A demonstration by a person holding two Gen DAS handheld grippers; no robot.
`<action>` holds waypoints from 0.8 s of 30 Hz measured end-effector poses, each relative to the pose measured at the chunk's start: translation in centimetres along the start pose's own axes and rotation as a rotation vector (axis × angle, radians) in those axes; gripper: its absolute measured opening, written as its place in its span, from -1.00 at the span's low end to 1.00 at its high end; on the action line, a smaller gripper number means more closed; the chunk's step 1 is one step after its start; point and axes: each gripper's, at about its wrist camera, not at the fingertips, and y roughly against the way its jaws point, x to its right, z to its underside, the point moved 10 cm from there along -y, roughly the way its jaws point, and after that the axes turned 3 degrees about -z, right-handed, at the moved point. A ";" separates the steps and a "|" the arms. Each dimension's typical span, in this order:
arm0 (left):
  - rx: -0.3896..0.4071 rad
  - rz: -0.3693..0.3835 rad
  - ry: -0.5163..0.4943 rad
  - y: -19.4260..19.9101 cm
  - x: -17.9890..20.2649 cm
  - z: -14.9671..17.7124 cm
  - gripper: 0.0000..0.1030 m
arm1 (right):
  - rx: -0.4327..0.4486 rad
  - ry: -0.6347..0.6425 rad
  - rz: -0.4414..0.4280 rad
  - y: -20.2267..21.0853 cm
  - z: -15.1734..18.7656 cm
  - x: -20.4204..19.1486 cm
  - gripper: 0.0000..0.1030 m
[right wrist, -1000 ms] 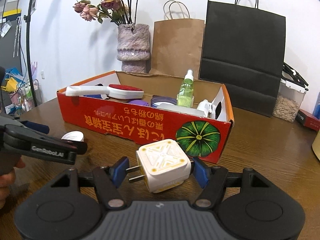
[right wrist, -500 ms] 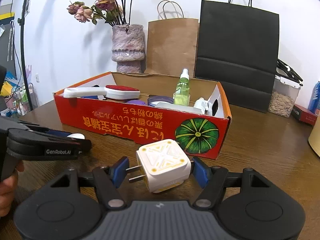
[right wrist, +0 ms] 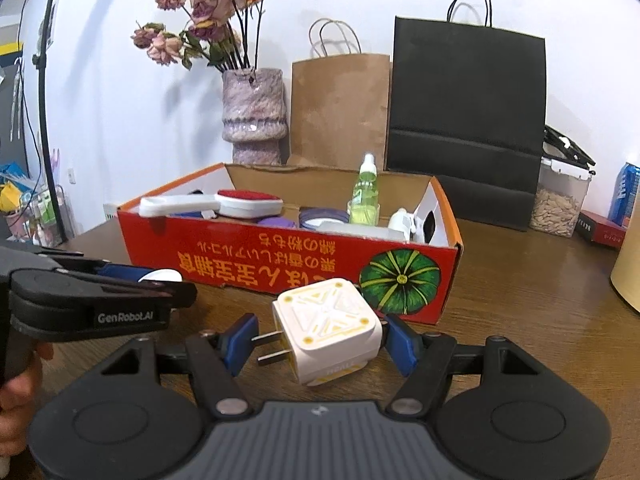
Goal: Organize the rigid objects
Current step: 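Carry the plug adapter and white cap over the cardboard box with both tools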
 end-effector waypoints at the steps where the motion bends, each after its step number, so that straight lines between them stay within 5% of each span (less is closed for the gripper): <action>1: 0.006 0.002 0.003 0.2 0.0 -0.2 -0.20 | 0.008 -0.003 0.002 0.2 -0.1 -0.1 0.31; 24: 0.176 -0.011 0.092 2.8 -1.3 -7.9 -0.20 | 0.199 -0.051 0.057 0.4 -6.6 -0.1 0.31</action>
